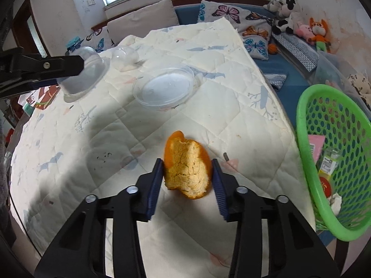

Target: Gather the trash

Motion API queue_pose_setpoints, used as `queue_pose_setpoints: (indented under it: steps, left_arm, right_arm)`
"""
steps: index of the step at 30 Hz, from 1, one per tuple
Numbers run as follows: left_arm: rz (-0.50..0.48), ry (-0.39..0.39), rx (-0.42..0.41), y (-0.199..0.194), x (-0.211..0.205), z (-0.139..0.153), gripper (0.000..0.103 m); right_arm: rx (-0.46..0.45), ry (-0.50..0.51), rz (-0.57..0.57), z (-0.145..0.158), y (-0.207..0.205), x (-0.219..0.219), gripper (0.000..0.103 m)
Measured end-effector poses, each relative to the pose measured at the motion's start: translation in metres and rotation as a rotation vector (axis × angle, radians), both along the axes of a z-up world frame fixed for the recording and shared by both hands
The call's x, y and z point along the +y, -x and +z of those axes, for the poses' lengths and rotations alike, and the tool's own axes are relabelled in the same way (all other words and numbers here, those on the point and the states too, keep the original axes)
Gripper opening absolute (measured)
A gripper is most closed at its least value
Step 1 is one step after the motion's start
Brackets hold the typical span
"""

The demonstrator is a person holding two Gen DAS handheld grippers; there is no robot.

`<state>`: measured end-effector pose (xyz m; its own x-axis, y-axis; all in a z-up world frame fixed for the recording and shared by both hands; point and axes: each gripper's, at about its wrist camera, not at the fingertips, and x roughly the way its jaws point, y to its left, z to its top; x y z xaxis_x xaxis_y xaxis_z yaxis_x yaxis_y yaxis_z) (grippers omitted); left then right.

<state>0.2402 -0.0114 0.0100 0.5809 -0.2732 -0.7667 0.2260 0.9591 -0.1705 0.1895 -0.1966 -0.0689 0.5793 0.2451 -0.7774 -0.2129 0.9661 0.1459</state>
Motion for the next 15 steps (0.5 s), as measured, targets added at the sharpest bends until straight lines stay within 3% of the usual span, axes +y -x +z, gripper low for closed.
queue_pose_setpoints:
  steps: [15]
  left_arm:
    - [-0.1, -0.005, -0.019, 0.012, -0.059, 0.011, 0.054]
  right_arm:
    - [-0.067, -0.042, -0.053, 0.035, 0.035, -0.049, 0.035]
